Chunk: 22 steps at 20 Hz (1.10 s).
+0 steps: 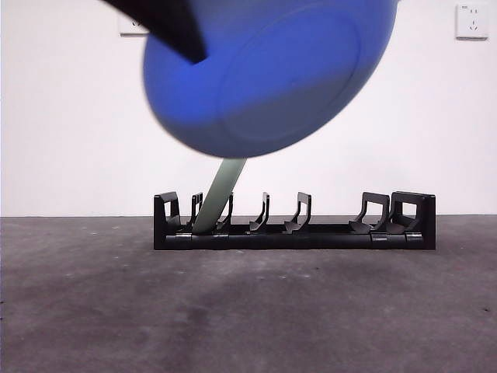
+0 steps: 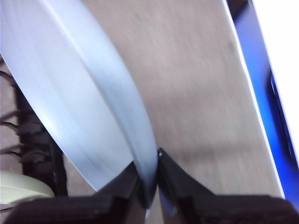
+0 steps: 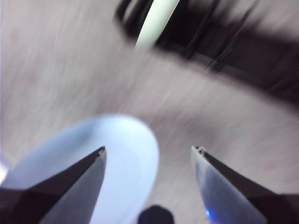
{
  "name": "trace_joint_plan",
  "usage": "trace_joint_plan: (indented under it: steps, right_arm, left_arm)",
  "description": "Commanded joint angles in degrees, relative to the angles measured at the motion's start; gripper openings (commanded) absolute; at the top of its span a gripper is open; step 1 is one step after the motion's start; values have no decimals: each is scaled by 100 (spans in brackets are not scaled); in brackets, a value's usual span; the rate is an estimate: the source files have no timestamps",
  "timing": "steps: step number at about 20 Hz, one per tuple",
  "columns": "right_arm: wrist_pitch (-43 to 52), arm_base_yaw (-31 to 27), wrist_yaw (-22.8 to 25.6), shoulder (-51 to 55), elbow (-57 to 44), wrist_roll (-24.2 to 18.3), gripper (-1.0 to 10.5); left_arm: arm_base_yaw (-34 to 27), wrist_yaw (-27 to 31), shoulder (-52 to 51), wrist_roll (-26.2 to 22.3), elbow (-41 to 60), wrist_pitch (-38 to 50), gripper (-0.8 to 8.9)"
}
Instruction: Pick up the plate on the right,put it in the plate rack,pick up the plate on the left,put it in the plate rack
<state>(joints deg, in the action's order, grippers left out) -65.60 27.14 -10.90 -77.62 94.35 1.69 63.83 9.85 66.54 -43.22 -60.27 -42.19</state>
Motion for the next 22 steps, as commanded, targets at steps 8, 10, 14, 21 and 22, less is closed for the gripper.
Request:
trace_joint_plan:
  steps: [8, 10, 14, 21, 22]
  right_arm:
    - [186, 17, 299, 2337, -33, 417, 314]
    - [-57, 17, 299, 2559, -33, 417, 314]
    - [-549, 17, 297, 2704, -33, 415, 314]
    - [-1023, 20, 299, 2739, -33, 389, 314]
    - [-1040, 20, 299, 2739, -33, 389, 314]
  left_arm:
    - [-804, -1032, 417, 3427, 17, 4188, -8]
    - [-966, -1027, 774, 3764, 15, 4898, -8]
    - [-1182, -796, 1355, 3880, -7, 5637, -8]
    - [-1598, -688, 2374, 3941, -804, 5606, -8]
    - [-1635, -686, 2500, 3939, -940, 5584, -8]
